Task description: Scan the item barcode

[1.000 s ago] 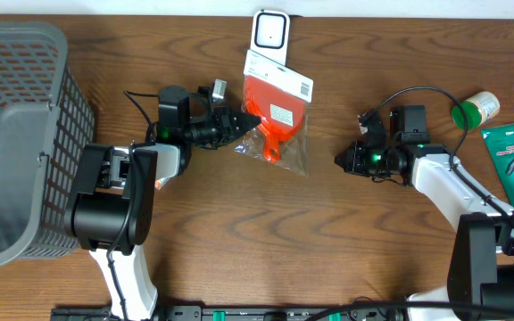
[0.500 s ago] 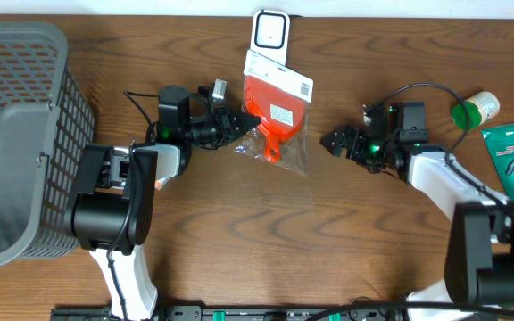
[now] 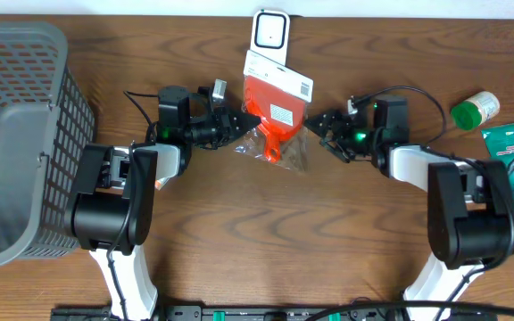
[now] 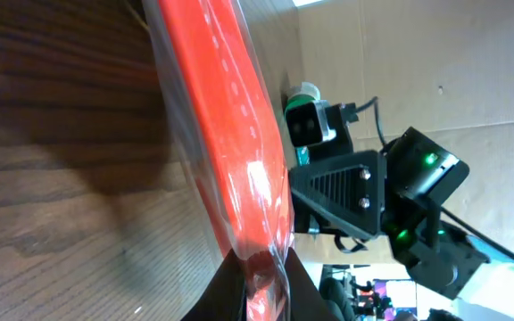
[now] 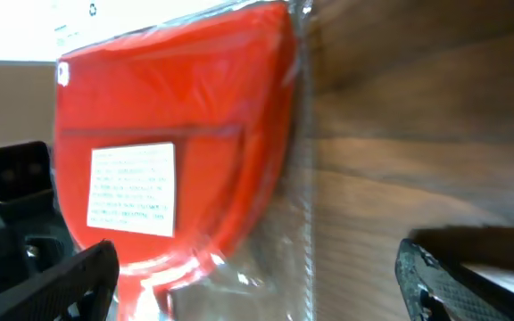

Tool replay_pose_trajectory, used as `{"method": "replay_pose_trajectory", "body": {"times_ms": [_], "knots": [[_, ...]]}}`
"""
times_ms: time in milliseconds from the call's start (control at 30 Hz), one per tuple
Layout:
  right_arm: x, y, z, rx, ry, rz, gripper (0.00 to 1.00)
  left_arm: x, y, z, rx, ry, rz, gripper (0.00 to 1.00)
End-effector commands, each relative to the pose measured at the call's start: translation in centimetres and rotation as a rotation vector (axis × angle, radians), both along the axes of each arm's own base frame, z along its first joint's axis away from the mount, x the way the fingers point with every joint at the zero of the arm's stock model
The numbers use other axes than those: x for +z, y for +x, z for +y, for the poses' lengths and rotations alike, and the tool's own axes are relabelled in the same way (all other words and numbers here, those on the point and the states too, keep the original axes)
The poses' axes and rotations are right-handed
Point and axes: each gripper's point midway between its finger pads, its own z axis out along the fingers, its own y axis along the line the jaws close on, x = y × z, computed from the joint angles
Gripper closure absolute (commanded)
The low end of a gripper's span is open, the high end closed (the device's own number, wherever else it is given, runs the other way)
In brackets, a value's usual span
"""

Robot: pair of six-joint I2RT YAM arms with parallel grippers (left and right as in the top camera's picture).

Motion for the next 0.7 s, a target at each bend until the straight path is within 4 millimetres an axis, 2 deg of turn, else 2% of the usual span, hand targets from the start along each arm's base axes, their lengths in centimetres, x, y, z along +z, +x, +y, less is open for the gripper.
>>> {"method": "replay_pose_trajectory", "body": {"times_ms": [0,133,200,333,367,433,533,633,667], "knots": [[-4.2,-1.2,0.6,-0.084,0.021,0.192,0.02,-0.8,-0.3,0.1,-0.007,-0.005,0.035,0.93],[-5.6,-1.1,1.9,-0.087,0.05,0.209,0.06,-0.8,-0.3,0.1,-0.006,-0.006,0.038,0.93],[-6.1,-1.1,2.4,-0.084,0.058,0.211,0.21,-0.8,-0.3,0.1,-0.006,-0.006,0.039,0.93],[-6.5,-1.1,3.3,-0.071,0.063,0.188,0.62,-0.8,-0.3,0.1,-0.006,-0.007,0.042,0.93],[-6.4,-1.0,3.3,-0.07,0.063,0.183,0.66,-0.8,-0.3,0.1,-0.006,-0.007,0.042,0.93],[-6.6,-0.9,3.3,-0.078,0.053,0.179,0.65,-0.8,-0.3,0.1,-0.005,-0.008,0.045,0.93],[-6.8,-0.6,3.0,-0.099,0.035,0.171,0.51,-0.8,-0.3,0.1,-0.003,-0.01,0.056,0.93],[-6.8,-0.2,2.7,-0.118,0.017,0.153,0.43,-0.8,-0.4,0.1,-0.002,-0.013,0.066,0.93],[-6.7,0.0,2.7,-0.115,0.016,0.14,0.37,-0.8,-0.4,0.1,-0.002,-0.013,0.067,0.93]]}}
